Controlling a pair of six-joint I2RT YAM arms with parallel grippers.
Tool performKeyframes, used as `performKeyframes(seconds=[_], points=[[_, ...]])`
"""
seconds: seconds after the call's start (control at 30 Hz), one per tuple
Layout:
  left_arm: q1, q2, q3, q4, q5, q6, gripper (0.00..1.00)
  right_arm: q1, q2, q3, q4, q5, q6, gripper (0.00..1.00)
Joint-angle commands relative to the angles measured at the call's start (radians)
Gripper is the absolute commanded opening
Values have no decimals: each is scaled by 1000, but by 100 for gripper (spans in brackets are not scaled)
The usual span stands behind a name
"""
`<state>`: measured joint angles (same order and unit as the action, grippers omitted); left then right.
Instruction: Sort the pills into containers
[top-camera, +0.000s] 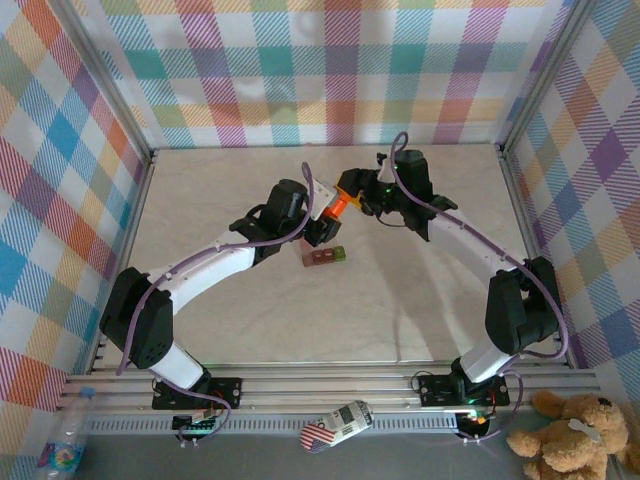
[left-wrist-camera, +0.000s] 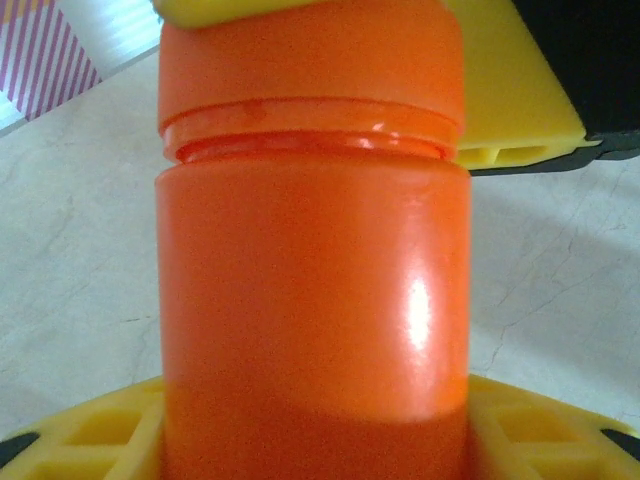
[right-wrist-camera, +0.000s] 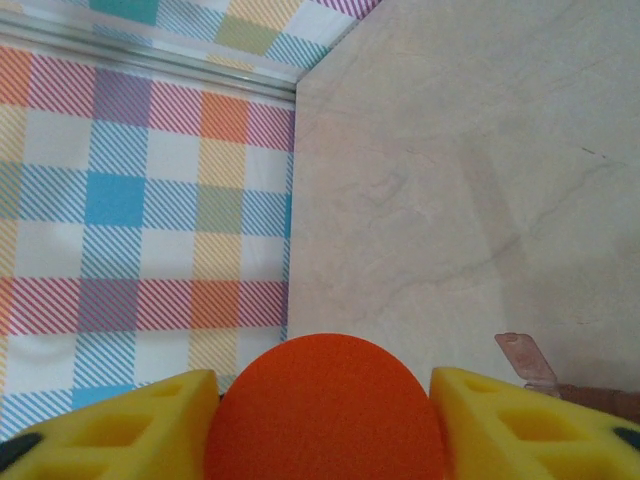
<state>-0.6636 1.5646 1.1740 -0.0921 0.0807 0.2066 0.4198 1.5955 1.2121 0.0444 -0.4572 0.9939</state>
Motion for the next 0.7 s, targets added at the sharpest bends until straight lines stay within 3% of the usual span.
performKeyframes(seconds=[0.0, 0.27, 0.5, 0.67], points=[[-16, -17, 0, 56, 1, 8, 0, 5, 20, 11, 27, -28, 8, 48], [0, -22, 13, 39, 68, -24, 0, -7, 32, -17, 97, -116, -104, 43], [38, -46, 27, 10, 263, -76, 0, -58, 43, -50, 147, -195, -293, 43], [47, -51, 34, 6, 345, -93, 0, -88, 49, -51, 135, -222, -327, 43]])
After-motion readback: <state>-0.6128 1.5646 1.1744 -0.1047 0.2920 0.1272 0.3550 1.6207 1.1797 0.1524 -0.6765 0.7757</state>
